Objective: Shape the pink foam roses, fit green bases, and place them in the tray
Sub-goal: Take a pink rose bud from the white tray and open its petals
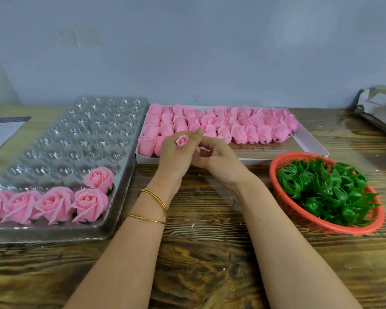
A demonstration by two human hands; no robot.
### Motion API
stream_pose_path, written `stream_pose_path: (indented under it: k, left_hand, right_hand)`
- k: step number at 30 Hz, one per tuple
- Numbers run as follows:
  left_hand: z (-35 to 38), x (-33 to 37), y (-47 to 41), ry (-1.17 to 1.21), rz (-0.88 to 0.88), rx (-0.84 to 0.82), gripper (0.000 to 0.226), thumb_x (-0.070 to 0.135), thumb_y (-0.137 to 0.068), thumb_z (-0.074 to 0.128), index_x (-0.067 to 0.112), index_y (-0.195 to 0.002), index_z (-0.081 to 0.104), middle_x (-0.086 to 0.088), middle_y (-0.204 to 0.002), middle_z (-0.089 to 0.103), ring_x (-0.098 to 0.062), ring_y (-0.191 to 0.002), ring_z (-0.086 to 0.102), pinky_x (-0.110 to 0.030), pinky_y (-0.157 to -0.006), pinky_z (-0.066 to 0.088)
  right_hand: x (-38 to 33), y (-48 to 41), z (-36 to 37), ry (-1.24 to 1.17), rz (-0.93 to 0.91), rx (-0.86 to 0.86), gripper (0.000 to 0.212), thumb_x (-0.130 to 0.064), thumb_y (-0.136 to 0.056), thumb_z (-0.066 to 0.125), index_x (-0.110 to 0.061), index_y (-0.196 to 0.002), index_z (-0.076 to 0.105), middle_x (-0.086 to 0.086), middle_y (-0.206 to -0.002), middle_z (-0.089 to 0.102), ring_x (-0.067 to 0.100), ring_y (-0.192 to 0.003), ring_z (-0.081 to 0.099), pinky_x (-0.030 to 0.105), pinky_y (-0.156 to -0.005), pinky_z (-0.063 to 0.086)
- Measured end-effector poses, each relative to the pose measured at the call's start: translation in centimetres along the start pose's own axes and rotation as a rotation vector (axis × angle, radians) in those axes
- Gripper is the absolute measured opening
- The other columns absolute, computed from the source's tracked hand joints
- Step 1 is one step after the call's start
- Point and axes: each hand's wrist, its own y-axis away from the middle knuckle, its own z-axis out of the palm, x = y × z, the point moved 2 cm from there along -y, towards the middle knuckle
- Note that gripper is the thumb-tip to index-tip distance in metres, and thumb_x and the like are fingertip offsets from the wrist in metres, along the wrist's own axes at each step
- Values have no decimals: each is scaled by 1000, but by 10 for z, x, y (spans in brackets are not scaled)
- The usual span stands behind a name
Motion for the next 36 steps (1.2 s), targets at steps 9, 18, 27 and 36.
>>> stream_pose_path:
  k: [9, 18, 27, 36]
  left_hand:
    - [0, -4, -1, -41, -10, 18, 42, 41, -96, 59, 17, -62, 63, -8, -60, 59, -24, -67, 64, -39, -77, 57]
    - [-1, -7, -3, -52, 36, -11, 21, 34, -93, 66, 26, -76, 73, -5, -80, 72, -15, -82, 70, -29, -75, 59]
    - [-2, -6, -3, -64, 36, 25, 29, 32, -99, 57, 11, -86, 73, -16, -83, 74, -32, -84, 71, -46, -75, 60]
    - [2, -1, 1, -362, 148, 13, 27, 18, -100, 50, 10, -85, 72, -8, -80, 71, -17, -79, 67, -34, -73, 58]
  right_hand:
    - [2, -4, 0, 123, -44, 84, 33, 5, -78, 74, -3, -108, 63, 18, -100, 69, 30, -97, 68, 39, -92, 55]
    - [4, -6, 0, 89, 5, 91, 37, 12, -81, 66, 2, -117, 63, 25, -107, 69, 31, -102, 67, 51, -98, 50]
    - [1, -7, 0, -76, 25, 203, 20, -5, -73, 63, -8, -93, 60, 10, -85, 64, 23, -85, 66, 33, -80, 58]
    - [-1, -8, -2, -24, -39, 291, 11, -18, -89, 68, -13, -83, 60, -1, -78, 64, 6, -72, 62, 22, -67, 51]
